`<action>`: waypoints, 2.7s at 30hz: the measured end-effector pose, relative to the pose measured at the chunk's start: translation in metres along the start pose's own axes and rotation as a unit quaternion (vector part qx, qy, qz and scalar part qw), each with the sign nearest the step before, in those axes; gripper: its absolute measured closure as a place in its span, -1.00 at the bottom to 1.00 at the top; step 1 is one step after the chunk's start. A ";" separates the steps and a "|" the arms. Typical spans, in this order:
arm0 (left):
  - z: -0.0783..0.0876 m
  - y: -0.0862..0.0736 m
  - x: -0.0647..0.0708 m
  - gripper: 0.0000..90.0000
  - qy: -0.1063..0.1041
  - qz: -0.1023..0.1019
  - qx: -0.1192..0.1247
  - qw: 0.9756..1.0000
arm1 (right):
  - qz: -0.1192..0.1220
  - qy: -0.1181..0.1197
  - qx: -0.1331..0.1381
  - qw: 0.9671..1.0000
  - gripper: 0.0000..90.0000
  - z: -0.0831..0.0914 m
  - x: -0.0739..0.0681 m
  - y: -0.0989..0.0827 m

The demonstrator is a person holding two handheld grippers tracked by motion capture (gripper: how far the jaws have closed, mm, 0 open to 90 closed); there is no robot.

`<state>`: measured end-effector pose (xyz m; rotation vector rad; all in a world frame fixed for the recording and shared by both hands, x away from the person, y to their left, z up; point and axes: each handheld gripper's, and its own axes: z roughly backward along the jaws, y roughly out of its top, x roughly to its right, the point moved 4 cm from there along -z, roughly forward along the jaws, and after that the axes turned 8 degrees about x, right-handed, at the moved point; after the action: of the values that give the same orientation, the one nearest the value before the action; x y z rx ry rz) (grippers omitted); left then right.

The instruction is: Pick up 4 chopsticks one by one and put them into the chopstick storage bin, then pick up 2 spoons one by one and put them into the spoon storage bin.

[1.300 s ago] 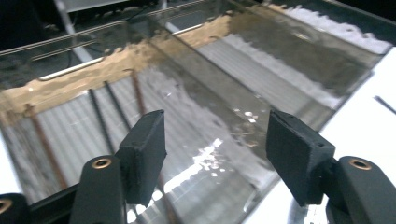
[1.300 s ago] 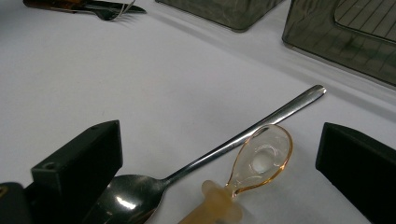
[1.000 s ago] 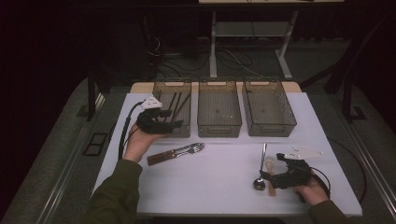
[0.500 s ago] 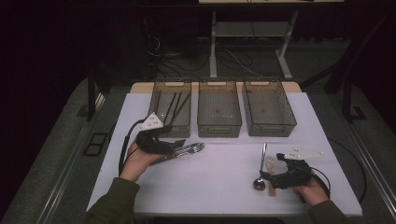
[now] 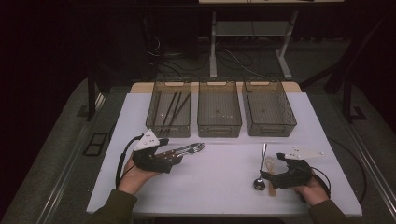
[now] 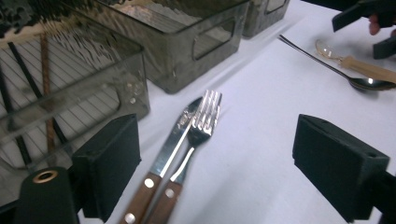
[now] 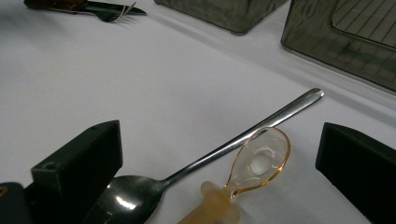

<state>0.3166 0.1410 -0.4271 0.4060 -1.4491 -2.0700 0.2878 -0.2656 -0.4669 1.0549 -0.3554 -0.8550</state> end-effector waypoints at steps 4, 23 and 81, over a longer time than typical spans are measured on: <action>0.003 -0.009 0.005 -0.75 -0.006 -0.004 -0.004 1.000 | -0.002 0.004 -0.002 1.000 -0.99 0.000 0.000 0.000; 0.000 -0.033 0.018 -1.00 -0.027 0.000 -0.030 0.999 | 0.002 0.023 -0.028 0.999 -0.99 0.009 -0.005 0.006; -0.003 -0.035 0.021 -1.00 -0.038 0.006 -0.042 0.998 | 0.037 0.062 -0.158 0.985 0.99 0.027 -0.033 -0.012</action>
<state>0.2920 0.1346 -0.4589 0.2878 -1.3974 -2.1499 0.2445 -0.2602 -0.4601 0.7896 -0.1468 -0.7460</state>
